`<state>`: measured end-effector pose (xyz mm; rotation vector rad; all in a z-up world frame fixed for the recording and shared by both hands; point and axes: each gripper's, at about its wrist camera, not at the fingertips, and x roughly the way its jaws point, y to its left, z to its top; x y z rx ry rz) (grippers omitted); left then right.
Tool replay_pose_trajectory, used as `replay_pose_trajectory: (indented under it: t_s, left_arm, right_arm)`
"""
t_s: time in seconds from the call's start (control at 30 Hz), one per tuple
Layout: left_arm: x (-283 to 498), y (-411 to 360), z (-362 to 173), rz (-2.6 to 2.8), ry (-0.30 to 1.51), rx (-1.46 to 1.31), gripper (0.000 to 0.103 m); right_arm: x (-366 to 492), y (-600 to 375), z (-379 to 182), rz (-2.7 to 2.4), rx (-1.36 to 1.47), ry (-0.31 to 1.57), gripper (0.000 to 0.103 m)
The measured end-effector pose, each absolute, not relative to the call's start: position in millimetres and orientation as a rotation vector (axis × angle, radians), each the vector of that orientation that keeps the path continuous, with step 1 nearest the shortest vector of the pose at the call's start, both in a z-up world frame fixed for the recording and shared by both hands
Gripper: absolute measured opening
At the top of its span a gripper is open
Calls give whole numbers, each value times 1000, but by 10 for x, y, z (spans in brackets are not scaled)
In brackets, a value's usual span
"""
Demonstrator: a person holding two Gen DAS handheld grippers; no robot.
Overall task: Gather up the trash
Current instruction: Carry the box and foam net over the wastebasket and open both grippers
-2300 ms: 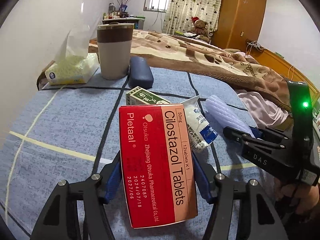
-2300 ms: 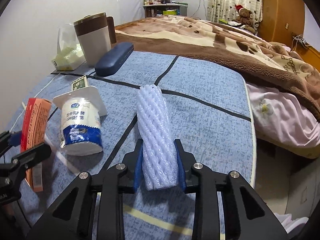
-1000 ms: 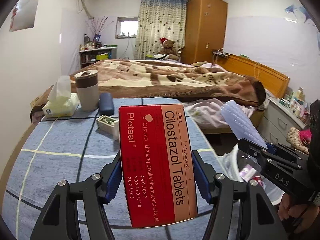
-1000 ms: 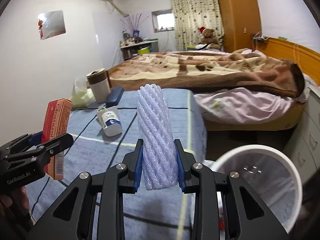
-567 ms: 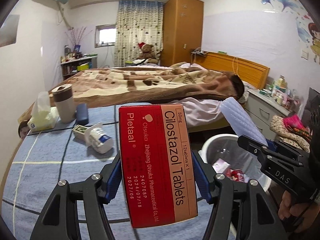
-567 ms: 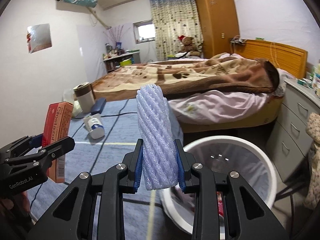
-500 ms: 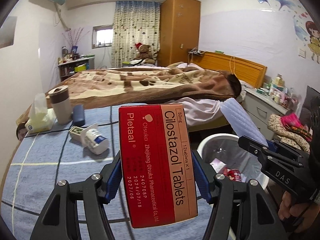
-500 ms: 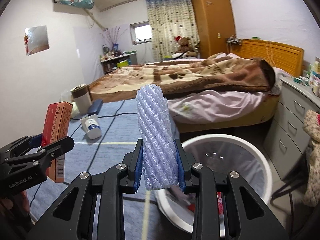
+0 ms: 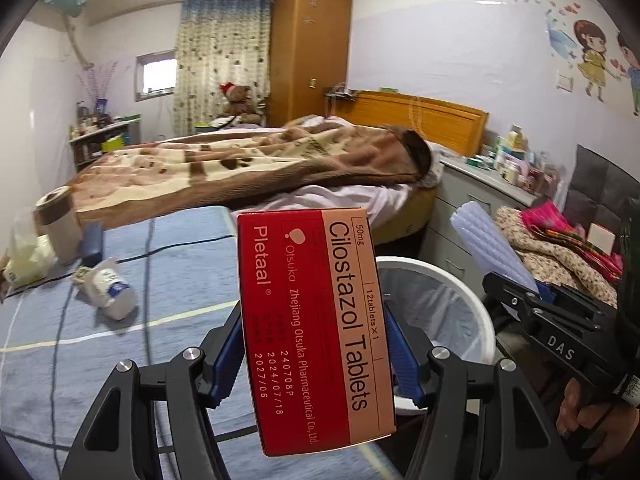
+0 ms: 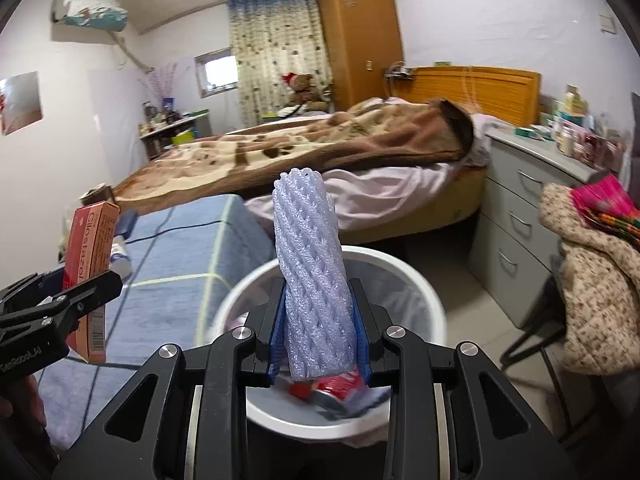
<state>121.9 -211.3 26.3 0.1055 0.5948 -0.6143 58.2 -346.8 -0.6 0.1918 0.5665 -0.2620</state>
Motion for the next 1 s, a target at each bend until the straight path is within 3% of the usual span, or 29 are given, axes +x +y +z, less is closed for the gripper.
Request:
replay_pose_trajectory:
  t_s: [0.8, 1.0]
  left_arm:
    - [1446, -2932, -43, -762, 673, 185, 65]
    - [1498, -2940, -87, -773, 685, 168, 70]
  right_arm:
    - [641, -3755, -337, -318, 227, 702, 31]
    - [679, -3796, -395, -317, 235, 725, 31]
